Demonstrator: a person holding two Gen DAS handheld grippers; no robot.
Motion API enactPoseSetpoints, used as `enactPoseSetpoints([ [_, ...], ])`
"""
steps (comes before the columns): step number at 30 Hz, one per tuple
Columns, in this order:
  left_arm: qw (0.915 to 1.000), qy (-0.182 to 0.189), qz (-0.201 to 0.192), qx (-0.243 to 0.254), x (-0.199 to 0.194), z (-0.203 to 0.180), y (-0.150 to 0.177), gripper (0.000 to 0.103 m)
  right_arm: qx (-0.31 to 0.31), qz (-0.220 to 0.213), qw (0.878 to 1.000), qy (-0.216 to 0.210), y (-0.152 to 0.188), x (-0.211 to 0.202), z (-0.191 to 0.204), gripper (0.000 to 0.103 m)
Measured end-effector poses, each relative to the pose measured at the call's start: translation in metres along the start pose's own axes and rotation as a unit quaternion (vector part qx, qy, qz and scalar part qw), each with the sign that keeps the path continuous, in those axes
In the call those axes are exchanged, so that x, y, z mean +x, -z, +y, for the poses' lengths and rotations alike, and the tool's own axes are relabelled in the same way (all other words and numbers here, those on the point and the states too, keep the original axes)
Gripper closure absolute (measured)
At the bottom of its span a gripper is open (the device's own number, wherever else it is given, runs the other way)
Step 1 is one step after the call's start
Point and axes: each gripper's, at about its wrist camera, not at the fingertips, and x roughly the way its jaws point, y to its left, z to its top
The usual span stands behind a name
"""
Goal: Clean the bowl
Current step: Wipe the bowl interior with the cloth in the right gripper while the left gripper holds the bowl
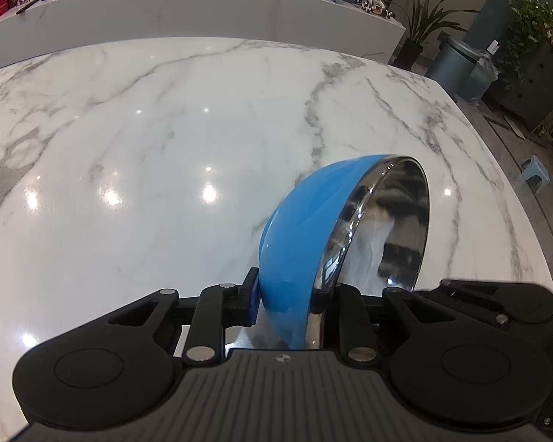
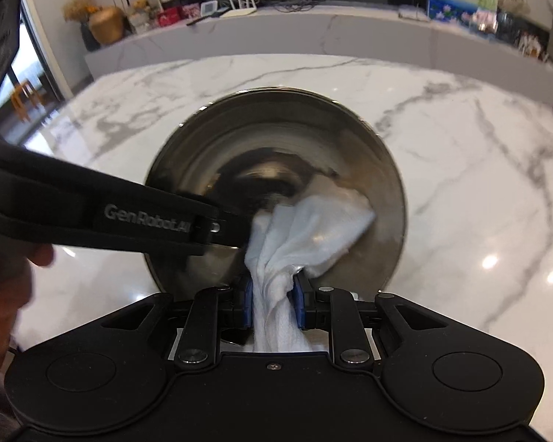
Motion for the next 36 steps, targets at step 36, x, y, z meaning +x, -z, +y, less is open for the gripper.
enactPoseSetpoints([
  [36,0.9989,-0.013,0.025,0.036,0.002,-0.007,0.001,0.084,-0.056,-0.045,0.996,0.049,-0.002,-0.01,0.006,0.076],
])
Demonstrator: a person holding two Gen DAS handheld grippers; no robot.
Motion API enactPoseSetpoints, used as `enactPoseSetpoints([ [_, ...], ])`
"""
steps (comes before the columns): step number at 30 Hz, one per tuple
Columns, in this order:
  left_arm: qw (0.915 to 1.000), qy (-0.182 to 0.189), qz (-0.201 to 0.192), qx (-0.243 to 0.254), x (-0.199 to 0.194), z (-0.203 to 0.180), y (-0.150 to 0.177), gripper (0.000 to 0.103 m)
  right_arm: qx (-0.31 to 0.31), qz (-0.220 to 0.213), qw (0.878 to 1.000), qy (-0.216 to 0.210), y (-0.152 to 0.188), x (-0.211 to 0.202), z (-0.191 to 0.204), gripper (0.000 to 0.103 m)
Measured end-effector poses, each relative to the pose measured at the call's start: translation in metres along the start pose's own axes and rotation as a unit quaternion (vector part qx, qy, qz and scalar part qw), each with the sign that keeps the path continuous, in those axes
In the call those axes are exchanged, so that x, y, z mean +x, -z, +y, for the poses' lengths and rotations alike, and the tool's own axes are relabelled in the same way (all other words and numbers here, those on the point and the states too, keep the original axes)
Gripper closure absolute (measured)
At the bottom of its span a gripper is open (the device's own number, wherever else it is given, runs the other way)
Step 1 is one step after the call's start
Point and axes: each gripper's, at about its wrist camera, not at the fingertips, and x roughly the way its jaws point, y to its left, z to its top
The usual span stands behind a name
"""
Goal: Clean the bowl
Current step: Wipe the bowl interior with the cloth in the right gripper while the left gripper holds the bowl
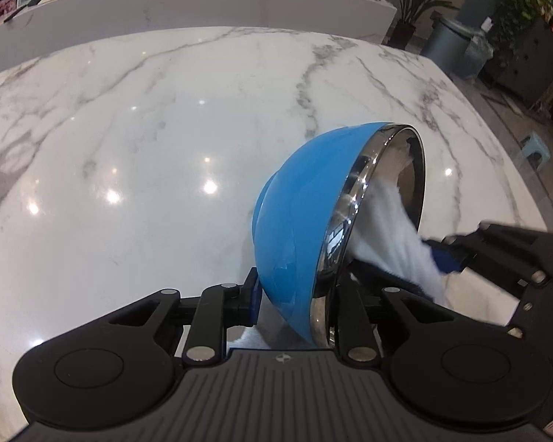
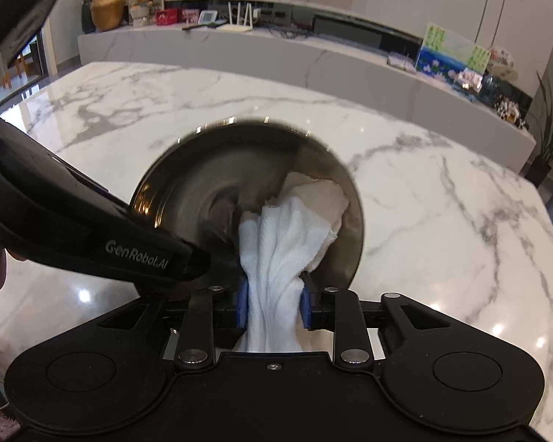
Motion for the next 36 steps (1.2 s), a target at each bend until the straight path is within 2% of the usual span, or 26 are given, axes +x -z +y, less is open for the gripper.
enactPoseSetpoints([
  [5,0.9997,-0.011,0.002,0.022,-0.001,-0.003,-0.004,0.085,-0.01,-0.003,1.0,0.001,-0.006,0.01,-0.003,0.077],
  [7,0.9997,-0.009,0.003,0.022,0.0,-0.001,-0.003,0.085,-0.006,0.0,1.0,-0.002,-0.005,0.012,-0.005,0.083],
  [13,0.9999,-0.002,0.001,0.016,-0.001,0.001,-0.004,0.086,-0.007,0.011,1.0,-0.016,-0.002,0.014,-0.006,0.085],
  [17,0.9999,0.008,0.005,0.011,0.001,0.002,-0.005,0.086,0.009,0.01,0.998,-0.067,-0.004,0.012,-0.003,0.085],
  [19,0.9999,0.007,0.005,0.011,0.001,0.002,-0.005,0.086,0.007,0.006,0.997,-0.079,-0.006,0.011,-0.001,0.085],
  [32,1.0,0.003,0.0,0.002,0.001,0.003,-0.002,0.084,0.013,0.031,0.999,-0.034,-0.002,0.02,-0.005,0.086],
  [36,0.9993,0.024,0.012,-0.024,0.006,0.011,0.005,0.082,0.019,0.03,0.999,-0.037,-0.003,0.021,-0.005,0.086],
])
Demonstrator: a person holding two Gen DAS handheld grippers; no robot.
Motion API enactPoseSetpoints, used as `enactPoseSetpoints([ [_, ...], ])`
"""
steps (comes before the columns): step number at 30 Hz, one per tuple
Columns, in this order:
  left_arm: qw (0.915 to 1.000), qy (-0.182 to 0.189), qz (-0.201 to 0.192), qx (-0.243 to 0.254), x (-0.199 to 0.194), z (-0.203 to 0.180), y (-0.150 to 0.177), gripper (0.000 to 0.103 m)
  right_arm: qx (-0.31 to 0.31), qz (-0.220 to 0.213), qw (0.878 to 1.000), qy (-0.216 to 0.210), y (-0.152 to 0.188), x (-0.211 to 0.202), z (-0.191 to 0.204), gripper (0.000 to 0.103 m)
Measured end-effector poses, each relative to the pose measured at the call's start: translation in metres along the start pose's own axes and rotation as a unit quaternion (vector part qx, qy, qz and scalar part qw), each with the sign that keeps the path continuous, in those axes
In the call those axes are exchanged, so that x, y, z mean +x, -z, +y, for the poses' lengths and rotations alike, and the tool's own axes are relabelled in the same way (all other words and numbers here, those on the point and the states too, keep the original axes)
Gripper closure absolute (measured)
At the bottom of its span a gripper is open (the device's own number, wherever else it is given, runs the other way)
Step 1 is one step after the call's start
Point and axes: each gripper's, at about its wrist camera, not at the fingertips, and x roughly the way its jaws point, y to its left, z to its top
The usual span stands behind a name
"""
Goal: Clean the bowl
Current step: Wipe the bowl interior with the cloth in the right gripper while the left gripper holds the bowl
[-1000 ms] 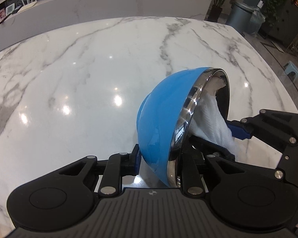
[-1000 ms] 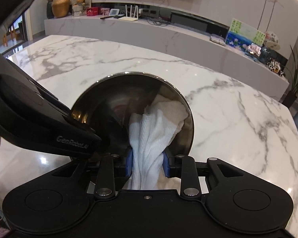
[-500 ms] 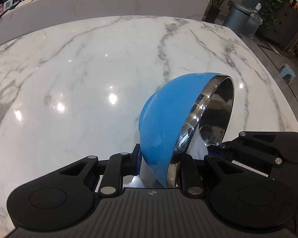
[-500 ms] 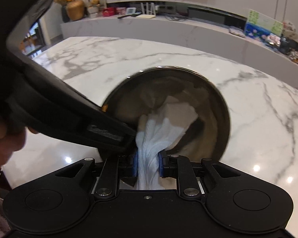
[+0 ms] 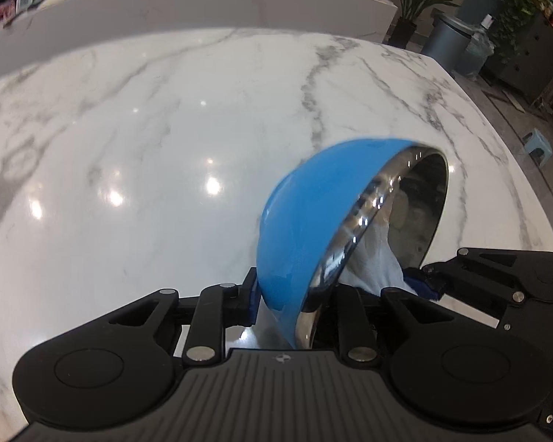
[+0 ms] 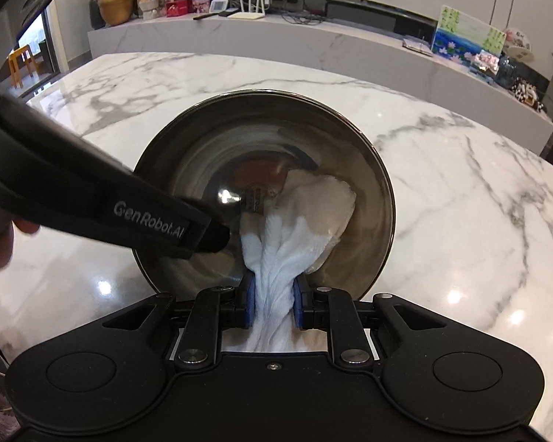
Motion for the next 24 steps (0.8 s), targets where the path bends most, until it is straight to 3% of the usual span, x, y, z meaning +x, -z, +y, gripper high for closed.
enactPoseSetpoints([
  [8,0.9989,0.035,-0.008,-0.032,-0.003,0.01,0.007,0.085,-0.003,-0.002,1.0,-0.002,0.003,0.0,-0.002,0.085],
  [17,0.9992,0.018,-0.001,-0.037,-0.006,0.014,-0.002,0.089,-0.021,-0.029,0.999,0.01,-0.001,-0.016,0.001,0.083],
  [18,0.9992,0.015,-0.001,-0.036,-0.007,0.014,-0.003,0.089,-0.025,-0.034,0.999,0.013,-0.002,-0.017,0.002,0.082],
  [21,0.9996,0.006,-0.002,-0.029,-0.008,0.012,-0.004,0.089,-0.039,-0.052,0.997,0.029,-0.003,-0.021,0.005,0.065],
  [24,0.9998,-0.004,-0.003,-0.022,-0.01,0.01,-0.006,0.089,-0.071,-0.069,0.994,0.041,-0.002,-0.025,0.013,0.061],
])
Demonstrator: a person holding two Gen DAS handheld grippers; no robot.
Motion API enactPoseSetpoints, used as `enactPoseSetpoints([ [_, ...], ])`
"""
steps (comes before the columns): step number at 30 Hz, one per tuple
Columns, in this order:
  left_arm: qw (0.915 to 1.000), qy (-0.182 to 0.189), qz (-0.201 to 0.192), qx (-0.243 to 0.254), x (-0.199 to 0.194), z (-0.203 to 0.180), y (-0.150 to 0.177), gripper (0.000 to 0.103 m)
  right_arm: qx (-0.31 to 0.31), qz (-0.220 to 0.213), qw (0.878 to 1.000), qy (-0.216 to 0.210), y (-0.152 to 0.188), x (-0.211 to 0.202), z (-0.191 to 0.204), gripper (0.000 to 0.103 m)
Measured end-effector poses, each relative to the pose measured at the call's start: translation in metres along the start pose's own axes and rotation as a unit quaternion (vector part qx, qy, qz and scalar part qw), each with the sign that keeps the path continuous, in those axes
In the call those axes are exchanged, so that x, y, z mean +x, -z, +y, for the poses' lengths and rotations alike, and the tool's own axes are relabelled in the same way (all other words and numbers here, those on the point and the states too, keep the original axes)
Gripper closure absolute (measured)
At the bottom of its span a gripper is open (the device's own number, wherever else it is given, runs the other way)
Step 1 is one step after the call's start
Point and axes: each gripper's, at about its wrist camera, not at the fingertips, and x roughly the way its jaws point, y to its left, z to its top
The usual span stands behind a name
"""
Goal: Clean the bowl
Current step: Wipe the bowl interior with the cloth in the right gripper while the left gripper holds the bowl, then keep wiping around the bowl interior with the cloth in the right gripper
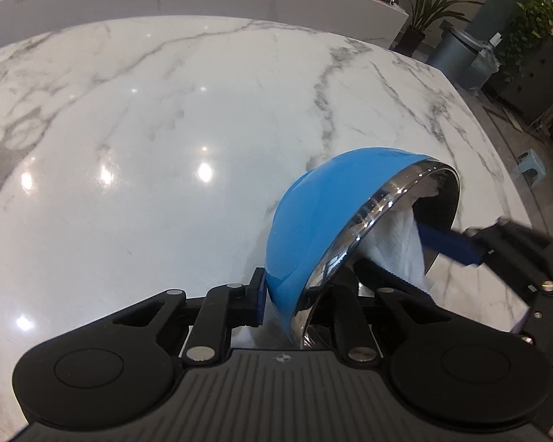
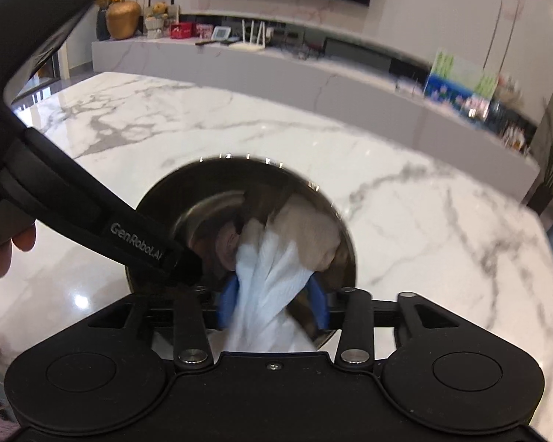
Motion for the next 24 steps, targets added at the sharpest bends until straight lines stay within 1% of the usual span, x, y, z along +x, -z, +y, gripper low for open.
enactPoseSetpoints([
  [4,1.0,-0.006,-0.001,0.006,-0.001,-0.002,-0.002,0.089,-0.04,-0.018,0.999,0.011,0.001,-0.005,0.008,0.062],
  [8,0.9999,-0.01,-0.003,0.012,-0.001,-0.004,-0.003,0.089,-0.041,-0.002,0.999,0.0,0.002,0.003,0.008,0.065],
  [11,0.9999,-0.011,-0.003,0.012,-0.001,-0.004,-0.003,0.089,-0.021,0.014,1.0,-0.006,0.005,0.011,0.004,0.065],
  [12,0.9999,-0.011,-0.002,0.012,-0.001,-0.004,-0.003,0.089,-0.013,0.017,1.0,-0.011,0.006,0.013,0.002,0.067],
  [13,0.9999,-0.01,-0.002,0.011,-0.001,-0.003,-0.003,0.089,-0.009,0.018,1.0,-0.013,0.006,0.014,0.002,0.074],
  [16,0.9999,-0.01,-0.002,0.009,-0.001,-0.003,-0.005,0.089,0.003,0.027,0.999,-0.017,0.007,0.018,-0.001,0.085],
  [22,0.9999,-0.014,-0.007,0.006,0.001,-0.004,-0.002,0.089,0.006,0.038,0.999,-0.014,0.003,0.025,0.0,0.086],
  [24,0.9999,-0.013,-0.008,0.002,0.002,-0.004,0.0,0.087,0.006,0.039,0.999,-0.013,0.003,0.025,0.001,0.086],
])
